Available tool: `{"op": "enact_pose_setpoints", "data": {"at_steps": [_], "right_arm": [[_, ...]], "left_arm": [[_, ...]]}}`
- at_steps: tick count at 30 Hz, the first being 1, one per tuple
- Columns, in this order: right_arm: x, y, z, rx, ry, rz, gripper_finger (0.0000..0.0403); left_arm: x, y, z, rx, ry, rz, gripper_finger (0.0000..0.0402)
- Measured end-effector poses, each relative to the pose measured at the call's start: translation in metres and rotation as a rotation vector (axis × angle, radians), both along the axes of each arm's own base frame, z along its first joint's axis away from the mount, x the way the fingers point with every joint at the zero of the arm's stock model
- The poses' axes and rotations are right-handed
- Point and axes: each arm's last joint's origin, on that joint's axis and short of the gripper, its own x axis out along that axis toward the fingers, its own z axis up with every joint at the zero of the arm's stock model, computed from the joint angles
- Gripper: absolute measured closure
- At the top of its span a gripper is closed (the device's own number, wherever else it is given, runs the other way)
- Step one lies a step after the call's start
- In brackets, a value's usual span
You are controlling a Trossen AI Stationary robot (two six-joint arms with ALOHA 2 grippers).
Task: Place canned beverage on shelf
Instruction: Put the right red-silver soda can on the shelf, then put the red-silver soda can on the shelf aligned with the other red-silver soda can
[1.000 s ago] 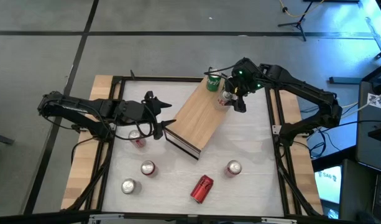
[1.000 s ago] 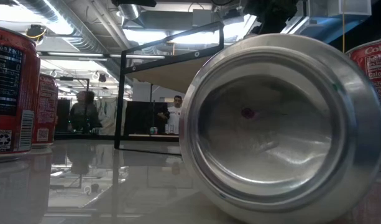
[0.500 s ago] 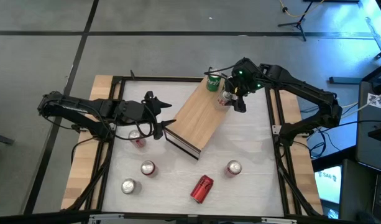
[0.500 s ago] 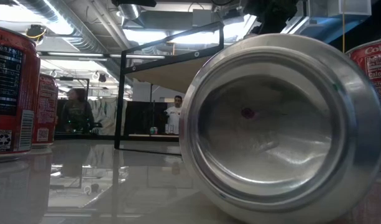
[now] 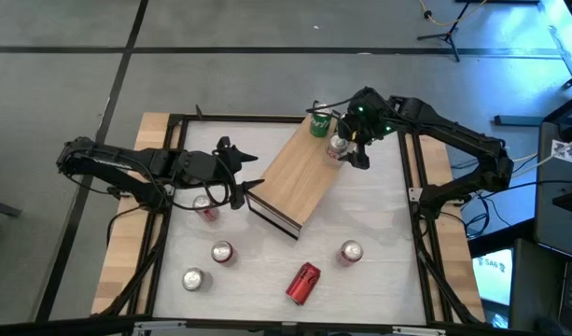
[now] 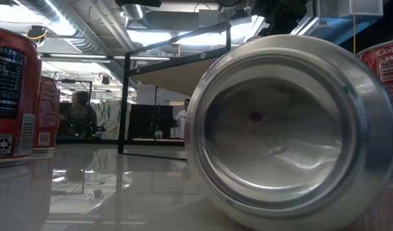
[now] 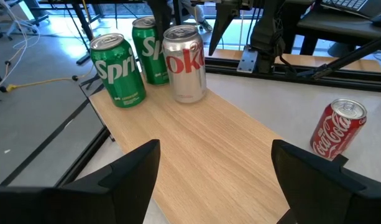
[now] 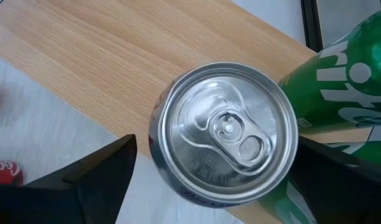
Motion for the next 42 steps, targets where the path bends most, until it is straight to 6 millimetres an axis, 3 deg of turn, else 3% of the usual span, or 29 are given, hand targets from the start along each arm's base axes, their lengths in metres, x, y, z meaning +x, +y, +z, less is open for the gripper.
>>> {"op": "enact_pose_setpoints", "data": {"at_steps": [13,28,33,42], "right_arm": [[-0.002,0.001,0.003,-0.005,-0.011,0.000,0.0006],[-0.019,0.010,0.059,-0.027,-0.085,0.010,0.0006],[-0.033,0.020,0.067,-0.001,-0.090,0.034,0.0006],[-0.054,0.058,0.064,0.035,-0.134,0.090,0.0006]], "left_arm": [[0.000,0.000,0.000,-0.002,-0.001,0.001,0.0104],[0.000,-0.001,0.000,-0.015,-0.001,-0.022,0.0104],[0.000,-0.003,0.000,-0.016,-0.002,-0.035,0.0104],[-0.002,-0.019,0.001,-0.042,-0.017,-0.081,0.0104]]}}
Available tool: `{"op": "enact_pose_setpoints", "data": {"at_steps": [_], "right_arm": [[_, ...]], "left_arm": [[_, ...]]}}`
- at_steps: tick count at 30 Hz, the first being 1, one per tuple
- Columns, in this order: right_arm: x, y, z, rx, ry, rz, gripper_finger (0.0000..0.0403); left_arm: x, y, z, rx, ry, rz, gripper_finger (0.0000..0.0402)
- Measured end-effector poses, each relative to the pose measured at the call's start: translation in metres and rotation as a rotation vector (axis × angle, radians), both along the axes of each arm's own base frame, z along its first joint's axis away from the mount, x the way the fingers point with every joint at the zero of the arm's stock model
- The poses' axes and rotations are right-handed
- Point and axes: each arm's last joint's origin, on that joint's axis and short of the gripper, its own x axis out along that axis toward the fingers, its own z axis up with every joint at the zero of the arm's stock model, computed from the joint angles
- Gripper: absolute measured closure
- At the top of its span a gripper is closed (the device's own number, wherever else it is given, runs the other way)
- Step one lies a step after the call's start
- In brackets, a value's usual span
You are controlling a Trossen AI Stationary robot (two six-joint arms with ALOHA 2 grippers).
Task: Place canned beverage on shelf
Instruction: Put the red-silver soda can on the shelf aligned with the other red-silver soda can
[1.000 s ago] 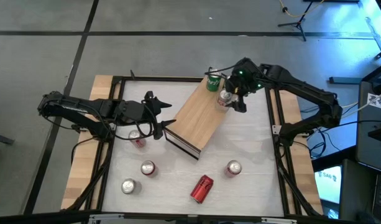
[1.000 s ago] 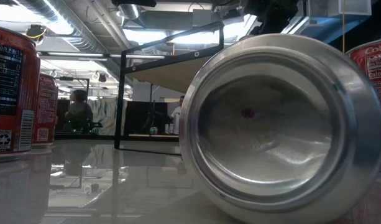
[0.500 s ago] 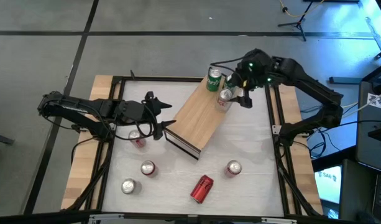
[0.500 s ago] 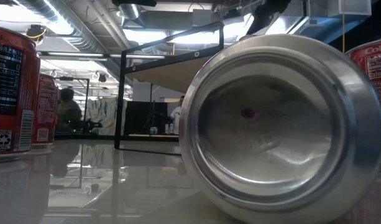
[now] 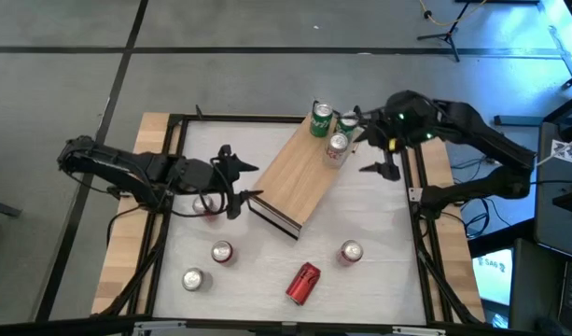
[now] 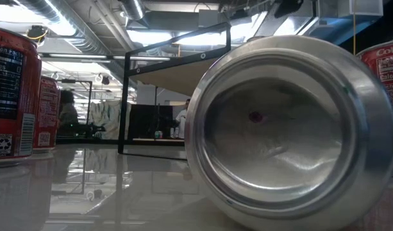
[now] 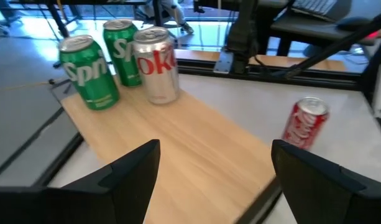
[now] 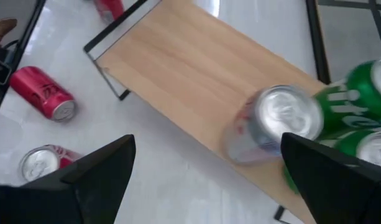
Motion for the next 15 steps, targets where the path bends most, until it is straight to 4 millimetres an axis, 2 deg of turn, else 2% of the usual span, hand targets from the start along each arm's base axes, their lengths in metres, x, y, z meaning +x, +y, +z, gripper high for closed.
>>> {"op": "enact_pose_setpoints", "data": {"at_steps": [7,15], "right_arm": [[-0.008,0.023,-0.018,0.016,-0.019,0.007,0.0006],[-0.011,0.039,-0.038,0.022,0.016,-0.006,0.0006]], "left_arm": [[-0.007,-0.021,-0.005,-0.169,0.015,-0.027,0.0104],[-0.024,-0.051,-0.018,-0.596,0.175,-0.058,0.0104]]}}
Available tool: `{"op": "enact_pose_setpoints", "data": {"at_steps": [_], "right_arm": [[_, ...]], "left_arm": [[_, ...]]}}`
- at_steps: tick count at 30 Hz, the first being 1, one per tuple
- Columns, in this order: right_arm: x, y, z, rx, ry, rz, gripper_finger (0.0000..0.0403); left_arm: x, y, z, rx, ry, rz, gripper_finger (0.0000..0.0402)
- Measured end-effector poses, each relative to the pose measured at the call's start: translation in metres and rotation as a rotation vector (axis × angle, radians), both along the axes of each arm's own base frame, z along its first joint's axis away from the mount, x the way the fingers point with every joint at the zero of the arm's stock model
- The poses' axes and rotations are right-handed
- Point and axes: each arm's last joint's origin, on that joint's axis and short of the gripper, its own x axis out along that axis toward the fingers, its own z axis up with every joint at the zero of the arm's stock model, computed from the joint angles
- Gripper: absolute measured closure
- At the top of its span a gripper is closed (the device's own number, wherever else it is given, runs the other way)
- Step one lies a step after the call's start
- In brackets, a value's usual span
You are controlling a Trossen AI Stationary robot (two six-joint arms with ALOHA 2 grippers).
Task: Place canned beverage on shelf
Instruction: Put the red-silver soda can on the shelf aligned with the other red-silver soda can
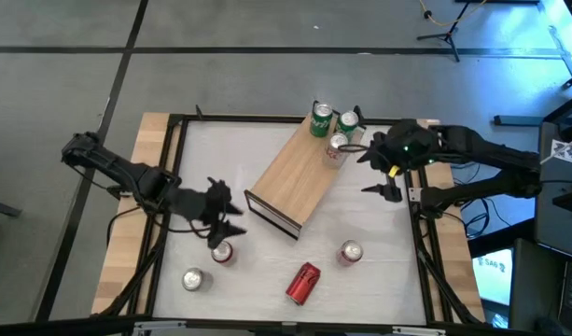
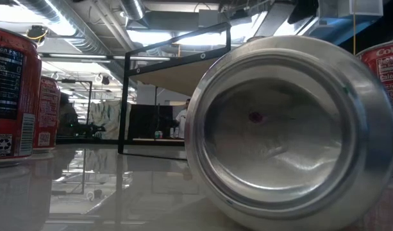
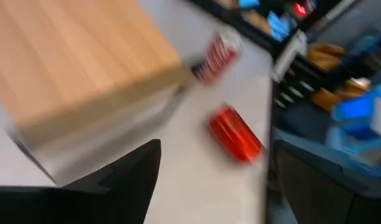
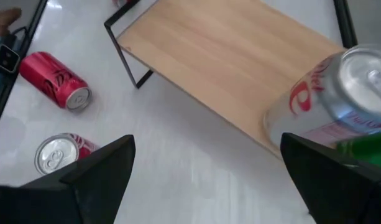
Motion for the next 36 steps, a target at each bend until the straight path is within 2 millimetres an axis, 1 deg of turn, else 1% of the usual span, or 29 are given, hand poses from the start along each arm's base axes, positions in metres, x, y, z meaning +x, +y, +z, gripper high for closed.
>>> {"op": "enact_pose_setpoints", "data": {"at_steps": [5,11,14,17,22,26,28,32,34,36], "right_arm": [[0.005,0.007,-0.007,-0.014,-0.003,0.003,0.0006],[0.009,0.013,-0.006,-0.018,-0.033,0.029,0.0006],[0.009,0.015,-0.005,-0.018,-0.055,0.036,0.0006],[0.009,0.014,-0.004,-0.034,-0.059,0.020,0.0006],[0.009,0.013,-0.004,-0.054,-0.056,-0.002,0.0006],[0.009,0.013,-0.004,-0.053,-0.056,-0.002,0.0006],[0.009,0.013,-0.004,-0.053,-0.056,-0.002,0.0006],[0.009,0.013,-0.004,-0.053,-0.056,-0.001,0.0006],[0.009,0.013,-0.004,-0.053,-0.056,-0.002,0.0006],[0.009,0.013,-0.005,-0.052,-0.051,-0.002,0.0006]], "left_arm": [[-0.015,-0.017,-0.009,-0.196,0.168,-0.007,0.0104],[-0.038,-0.035,-0.018,-0.354,0.388,0.040,0.0104],[-0.045,-0.041,-0.019,-0.416,0.434,0.087,0.0104],[-0.046,-0.045,-0.019,-0.463,0.447,0.125,0.0104],[-0.040,-0.056,-0.024,-0.469,0.501,0.126,0.0104],[-0.028,-0.070,-0.024,-0.454,0.630,0.100,0.0104],[-0.025,-0.076,-0.020,-0.419,0.701,0.097,0.0104],[-0.021,-0.088,-0.010,-0.295,0.809,0.113,0.0104],[-0.022,-0.094,-0.008,-0.231,0.855,0.129,0.0104],[-0.023,-0.102,-0.012,-0.177,0.896,0.130,0.0104]]}}
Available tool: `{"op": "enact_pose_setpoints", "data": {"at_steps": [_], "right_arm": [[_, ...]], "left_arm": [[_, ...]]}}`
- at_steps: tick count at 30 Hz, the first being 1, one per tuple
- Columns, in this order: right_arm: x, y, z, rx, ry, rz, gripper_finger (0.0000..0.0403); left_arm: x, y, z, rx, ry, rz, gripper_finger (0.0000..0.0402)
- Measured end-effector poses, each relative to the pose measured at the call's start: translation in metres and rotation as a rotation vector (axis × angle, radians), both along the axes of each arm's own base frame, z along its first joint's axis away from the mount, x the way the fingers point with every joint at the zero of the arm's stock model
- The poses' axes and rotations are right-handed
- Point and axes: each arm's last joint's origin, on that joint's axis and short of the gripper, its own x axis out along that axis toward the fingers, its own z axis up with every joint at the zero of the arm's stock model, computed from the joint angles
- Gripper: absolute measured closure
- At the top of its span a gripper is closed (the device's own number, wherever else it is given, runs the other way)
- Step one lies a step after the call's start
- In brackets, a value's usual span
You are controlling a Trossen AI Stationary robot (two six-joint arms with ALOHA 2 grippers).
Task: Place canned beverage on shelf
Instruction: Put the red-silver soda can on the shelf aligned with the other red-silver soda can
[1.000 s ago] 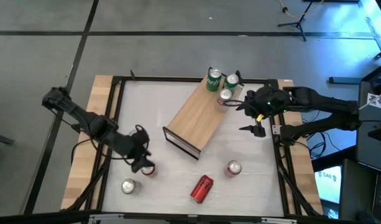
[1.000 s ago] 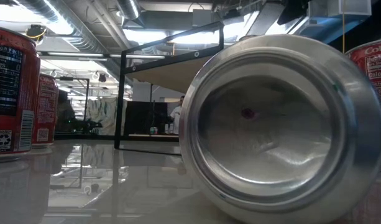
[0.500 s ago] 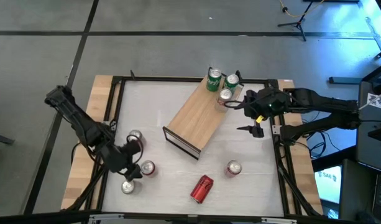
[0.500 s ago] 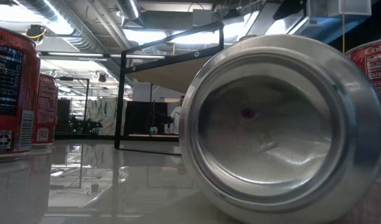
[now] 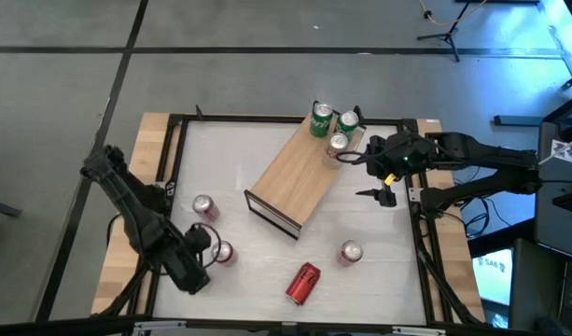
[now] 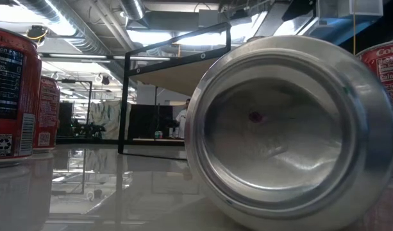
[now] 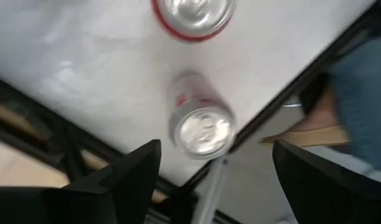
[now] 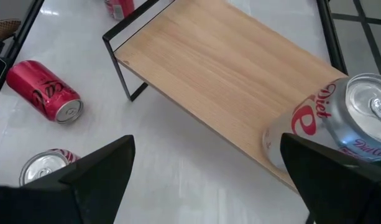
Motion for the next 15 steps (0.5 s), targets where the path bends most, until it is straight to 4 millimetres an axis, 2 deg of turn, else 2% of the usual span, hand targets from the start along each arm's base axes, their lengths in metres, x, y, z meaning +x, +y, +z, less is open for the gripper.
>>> {"op": "enact_pose_setpoints", "data": {"at_steps": [8,15], "right_arm": [[-0.001,0.000,-0.001,0.022,0.012,-0.008,0.0006],[-0.002,0.000,-0.002,0.022,0.025,-0.009,0.0006]], "left_arm": [[-0.006,-0.035,-0.026,0.015,0.129,-0.100,0.0104],[-0.011,-0.042,-0.029,0.039,0.099,-0.129,0.0104]]}}
